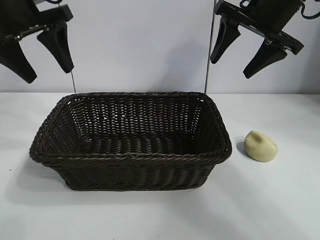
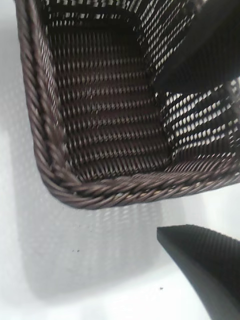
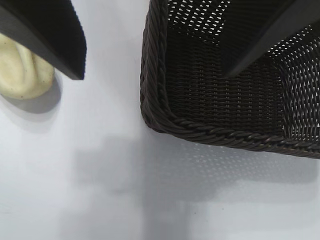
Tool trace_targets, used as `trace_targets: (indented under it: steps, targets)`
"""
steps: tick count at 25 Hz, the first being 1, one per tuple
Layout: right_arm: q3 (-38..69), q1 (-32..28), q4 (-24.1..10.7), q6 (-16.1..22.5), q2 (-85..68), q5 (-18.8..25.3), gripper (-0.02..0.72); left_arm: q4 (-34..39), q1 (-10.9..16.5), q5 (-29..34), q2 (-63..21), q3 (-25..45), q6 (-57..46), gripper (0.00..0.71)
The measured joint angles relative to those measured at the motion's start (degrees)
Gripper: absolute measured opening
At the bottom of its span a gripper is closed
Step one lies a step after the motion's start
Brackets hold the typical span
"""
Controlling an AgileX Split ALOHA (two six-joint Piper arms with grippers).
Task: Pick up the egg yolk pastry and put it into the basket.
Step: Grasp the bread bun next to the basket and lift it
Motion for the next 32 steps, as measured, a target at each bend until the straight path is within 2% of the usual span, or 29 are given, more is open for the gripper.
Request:
trace_targets:
  steps: [3,9,19,27,29,32]
  targets:
    - [0.0,0.0,0.0,0.0,0.0,-0.34,0.54,-4.1,0.0,-2.89,0.29,3.76,0.18,0.533]
    - [0.0,0.0,0.0,0.0,0.0,-0.59,0.54,-11.19,-0.06,-7.86,1.77,4.78,2.65,0.533]
    - [0.0,0.0,0.0,0.0,0.0,-0.69,0.54,-12.15,-2.1,-11.72,2.17,4.83,3.36,0.533]
    - [0.0,0.0,-0.14,0.0,0.0,1.1,0.54,-12.51,-2.65,-11.97,3.46,4.83,3.42,0.533]
    - [0.0,0.0,-1.15,0.0,0.0,1.68,0.54,-12.51,-2.65,-11.97,3.46,4.83,3.42,0.533]
    - [0.0,0.0,-4.89,0.06,0.0,2.53,0.54,-12.55,-2.65,-11.97,3.46,4.83,3.42,0.533]
